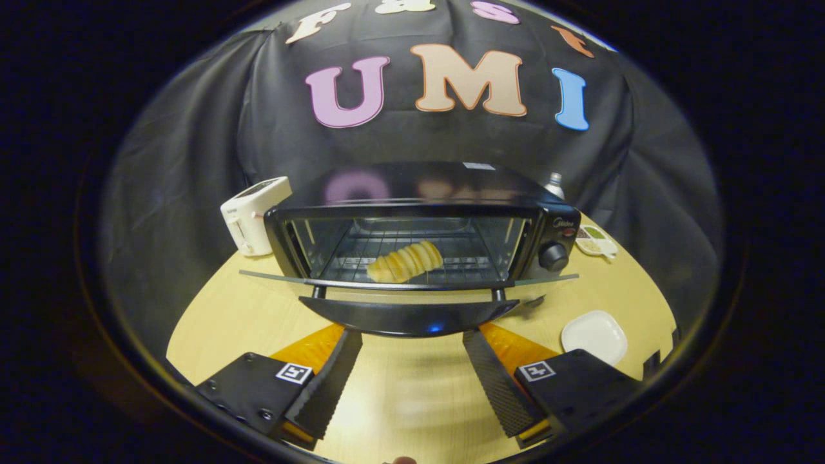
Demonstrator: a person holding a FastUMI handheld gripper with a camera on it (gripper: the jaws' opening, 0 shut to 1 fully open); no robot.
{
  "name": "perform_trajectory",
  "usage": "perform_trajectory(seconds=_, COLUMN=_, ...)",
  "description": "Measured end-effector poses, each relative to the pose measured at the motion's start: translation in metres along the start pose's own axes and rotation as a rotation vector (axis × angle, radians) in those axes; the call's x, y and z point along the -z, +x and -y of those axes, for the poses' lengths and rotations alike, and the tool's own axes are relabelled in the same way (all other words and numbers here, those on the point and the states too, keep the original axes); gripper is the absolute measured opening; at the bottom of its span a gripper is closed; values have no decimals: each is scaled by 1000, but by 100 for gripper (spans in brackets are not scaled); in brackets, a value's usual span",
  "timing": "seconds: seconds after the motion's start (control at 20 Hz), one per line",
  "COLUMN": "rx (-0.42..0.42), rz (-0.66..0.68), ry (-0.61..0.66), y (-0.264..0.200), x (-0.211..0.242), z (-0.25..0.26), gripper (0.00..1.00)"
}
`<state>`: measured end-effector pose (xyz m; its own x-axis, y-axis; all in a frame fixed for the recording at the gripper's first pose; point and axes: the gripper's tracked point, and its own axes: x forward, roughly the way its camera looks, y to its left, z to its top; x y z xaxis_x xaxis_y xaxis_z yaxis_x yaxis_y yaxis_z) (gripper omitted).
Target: Open the toaster oven, put the food inside, and close the toaster oven door.
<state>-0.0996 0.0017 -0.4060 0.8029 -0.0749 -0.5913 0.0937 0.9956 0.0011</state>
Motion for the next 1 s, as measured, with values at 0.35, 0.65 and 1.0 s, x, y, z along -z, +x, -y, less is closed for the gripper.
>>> perform_trajectory(seconds=0.35, rx=3, rz=42, ry=32, y=15, x=-29, z=-4, gripper=100)
perform_trajectory(seconds=0.65, rx=13, rz=61, ry=31, y=15, x=-45, z=4, gripper=100)
perform_trajectory(seconds=1.0, rx=-17, rz=263, ry=20, y=-30, x=-154, z=4, gripper=100)
